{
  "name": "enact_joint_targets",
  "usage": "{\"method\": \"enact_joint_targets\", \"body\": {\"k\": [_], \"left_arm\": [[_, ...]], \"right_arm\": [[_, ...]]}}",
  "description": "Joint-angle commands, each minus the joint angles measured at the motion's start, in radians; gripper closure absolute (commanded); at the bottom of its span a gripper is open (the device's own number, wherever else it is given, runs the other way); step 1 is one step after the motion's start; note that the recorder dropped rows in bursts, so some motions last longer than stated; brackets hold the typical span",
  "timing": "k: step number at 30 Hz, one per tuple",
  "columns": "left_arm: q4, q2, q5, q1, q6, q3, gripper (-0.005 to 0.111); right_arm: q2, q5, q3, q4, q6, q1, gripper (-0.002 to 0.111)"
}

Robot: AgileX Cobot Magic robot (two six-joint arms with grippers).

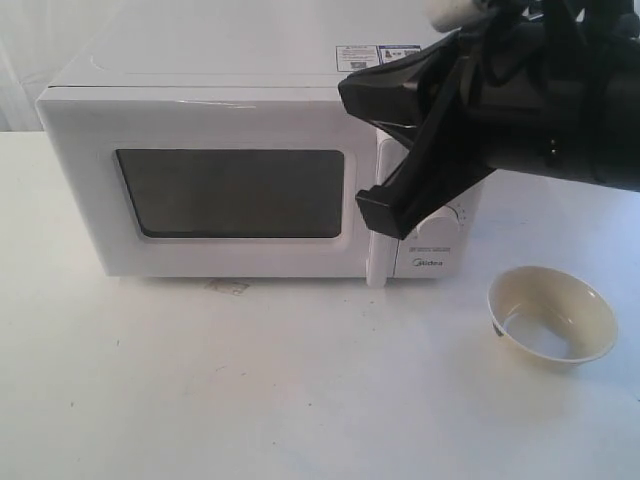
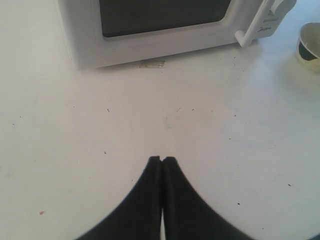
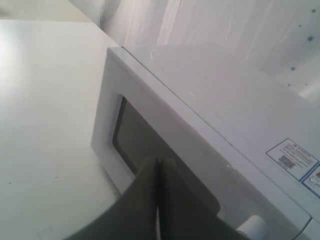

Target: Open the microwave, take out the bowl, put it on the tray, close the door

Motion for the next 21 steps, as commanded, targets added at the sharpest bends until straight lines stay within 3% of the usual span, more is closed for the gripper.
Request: {"method": "enact_joint_targets", "body": {"k": [1,11,21], "left_arm": [[-0.005,-0.007,0.007,-0.003,-0.004,0.002,0.107],[-0.005,-0.007,0.007,-0.003,-0.004,0.002,0.107],[-0.005,-0.007,0.007,-0.003,-0.004,0.002,0.107]], "right_arm": [[-0.007,0.004,0.01,-0.001,0.002,0.005,0.108],[-0.037,0.043,0.01,0.001,0.012,0.005,0.108],[-0.223,0.151,0.016,-0.004,0.02,0.005,0.108]]}}
